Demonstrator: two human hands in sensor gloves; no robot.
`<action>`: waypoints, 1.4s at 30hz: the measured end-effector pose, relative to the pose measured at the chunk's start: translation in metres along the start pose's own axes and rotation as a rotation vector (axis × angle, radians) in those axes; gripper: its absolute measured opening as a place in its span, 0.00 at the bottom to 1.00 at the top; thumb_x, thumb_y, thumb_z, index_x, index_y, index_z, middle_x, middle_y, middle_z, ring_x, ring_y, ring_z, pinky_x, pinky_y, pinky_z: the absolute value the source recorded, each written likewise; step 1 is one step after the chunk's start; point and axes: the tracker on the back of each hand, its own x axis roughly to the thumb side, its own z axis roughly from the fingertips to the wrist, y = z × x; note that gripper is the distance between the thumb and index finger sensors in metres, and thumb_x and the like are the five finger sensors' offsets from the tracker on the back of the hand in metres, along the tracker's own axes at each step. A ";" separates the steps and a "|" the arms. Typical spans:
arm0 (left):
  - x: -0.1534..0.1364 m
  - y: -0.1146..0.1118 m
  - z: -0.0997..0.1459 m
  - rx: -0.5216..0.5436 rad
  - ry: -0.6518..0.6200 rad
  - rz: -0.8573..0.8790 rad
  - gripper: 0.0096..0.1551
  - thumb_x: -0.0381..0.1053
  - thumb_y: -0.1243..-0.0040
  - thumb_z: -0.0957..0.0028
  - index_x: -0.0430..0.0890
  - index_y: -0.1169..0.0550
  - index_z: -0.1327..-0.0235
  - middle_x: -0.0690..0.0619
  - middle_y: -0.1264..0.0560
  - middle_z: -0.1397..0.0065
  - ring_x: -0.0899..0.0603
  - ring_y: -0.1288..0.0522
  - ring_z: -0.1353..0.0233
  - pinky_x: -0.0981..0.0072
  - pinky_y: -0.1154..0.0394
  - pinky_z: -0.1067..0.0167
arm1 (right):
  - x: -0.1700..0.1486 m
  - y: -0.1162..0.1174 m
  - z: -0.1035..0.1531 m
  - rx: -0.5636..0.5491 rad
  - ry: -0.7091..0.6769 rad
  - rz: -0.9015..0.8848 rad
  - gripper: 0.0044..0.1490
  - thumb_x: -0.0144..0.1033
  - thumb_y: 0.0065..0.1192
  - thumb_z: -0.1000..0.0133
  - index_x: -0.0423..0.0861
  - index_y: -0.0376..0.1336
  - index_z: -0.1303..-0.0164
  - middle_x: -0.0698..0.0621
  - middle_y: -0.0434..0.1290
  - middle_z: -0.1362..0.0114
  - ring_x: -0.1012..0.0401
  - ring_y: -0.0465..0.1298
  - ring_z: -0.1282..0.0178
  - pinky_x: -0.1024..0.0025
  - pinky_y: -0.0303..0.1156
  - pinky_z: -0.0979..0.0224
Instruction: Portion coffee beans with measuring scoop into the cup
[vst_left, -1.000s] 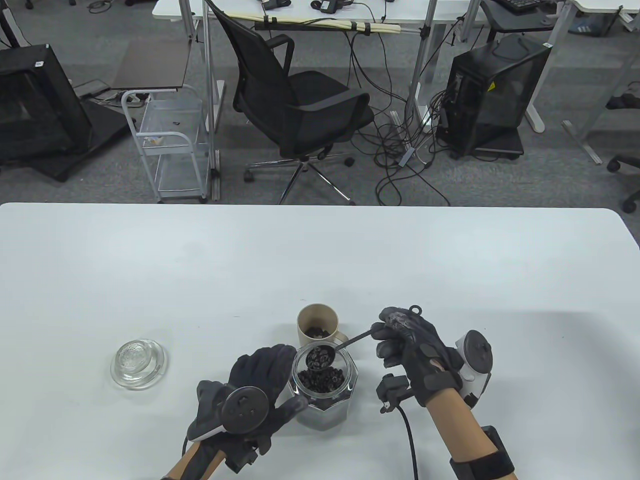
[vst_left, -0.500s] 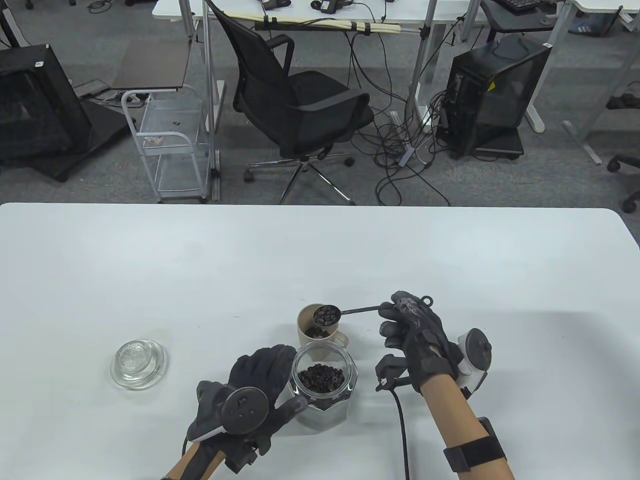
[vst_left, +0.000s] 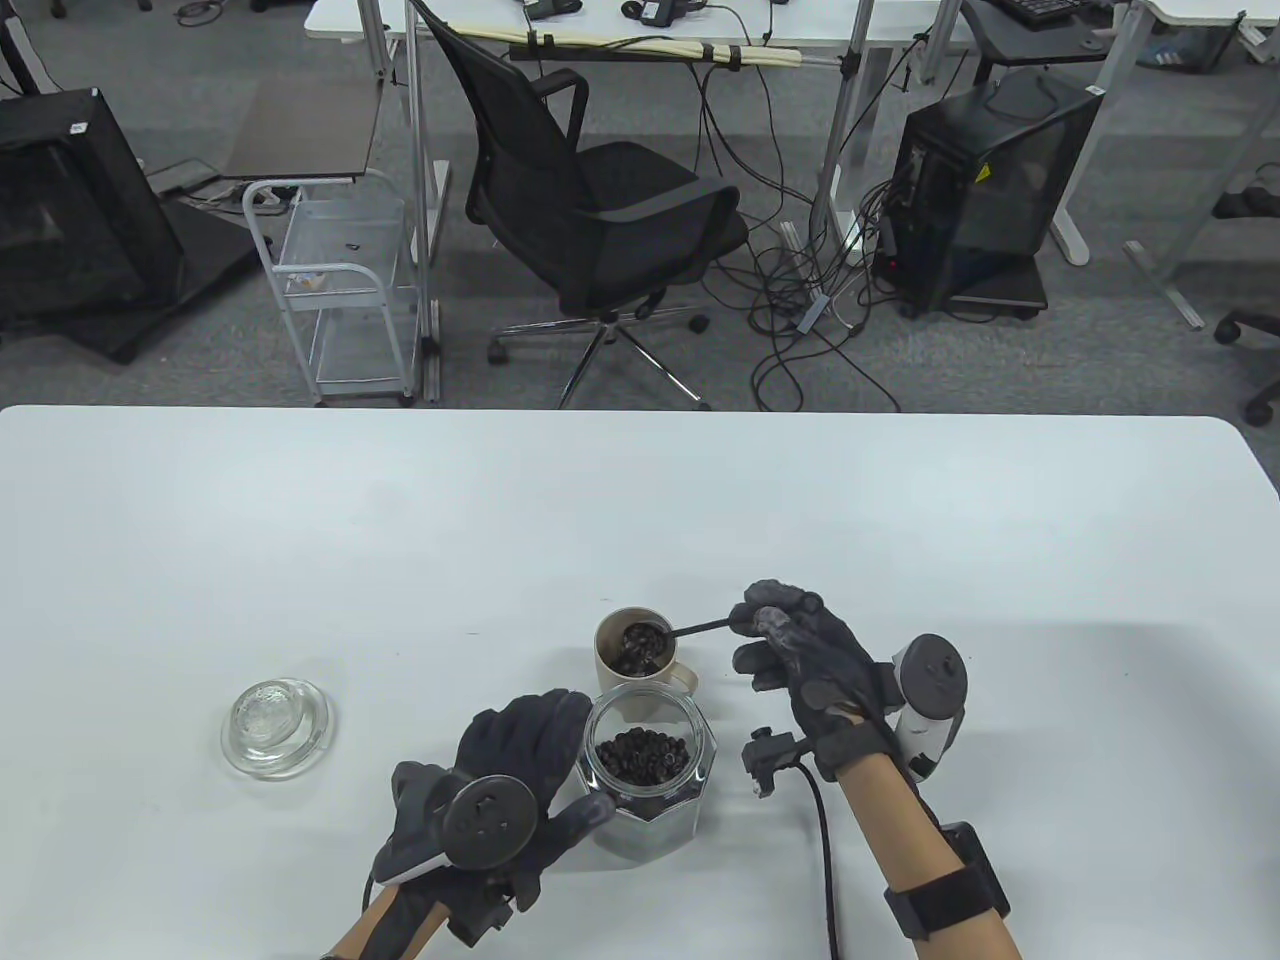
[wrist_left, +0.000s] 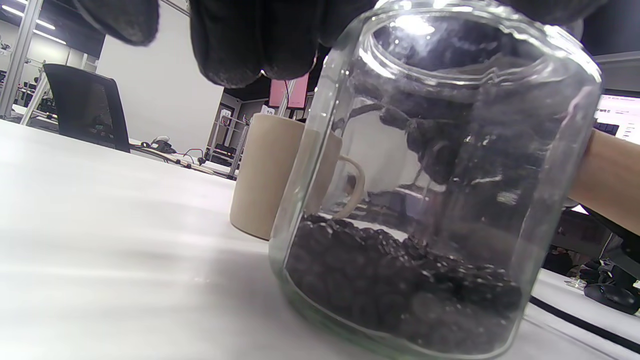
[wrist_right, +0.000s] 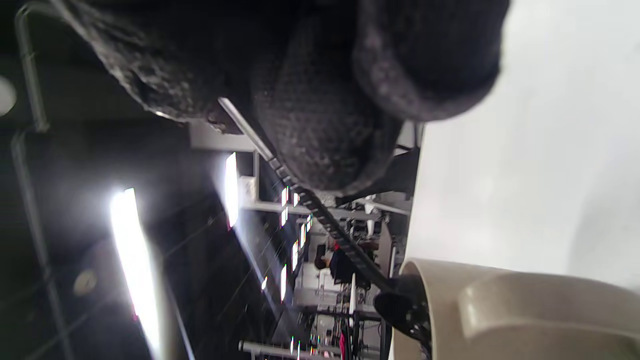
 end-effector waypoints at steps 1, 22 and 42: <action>0.000 0.000 0.000 0.000 0.000 0.000 0.56 0.81 0.64 0.46 0.46 0.49 0.14 0.44 0.42 0.11 0.33 0.36 0.16 0.26 0.40 0.26 | 0.003 0.001 0.000 0.022 -0.028 0.035 0.27 0.48 0.72 0.47 0.53 0.75 0.38 0.40 0.85 0.42 0.56 0.87 0.59 0.66 0.81 0.58; 0.000 0.000 0.001 -0.001 0.001 -0.001 0.56 0.81 0.64 0.46 0.46 0.49 0.14 0.44 0.42 0.11 0.33 0.36 0.16 0.26 0.40 0.26 | 0.020 -0.003 0.008 -0.020 -0.110 -0.056 0.27 0.48 0.71 0.46 0.52 0.74 0.38 0.41 0.86 0.43 0.56 0.87 0.59 0.66 0.81 0.58; 0.000 0.000 0.001 -0.002 0.001 -0.002 0.56 0.81 0.64 0.46 0.46 0.49 0.15 0.44 0.42 0.11 0.33 0.36 0.16 0.27 0.40 0.26 | 0.031 -0.012 0.019 0.055 -0.063 -0.211 0.27 0.51 0.69 0.42 0.46 0.74 0.41 0.44 0.88 0.54 0.62 0.86 0.68 0.72 0.81 0.65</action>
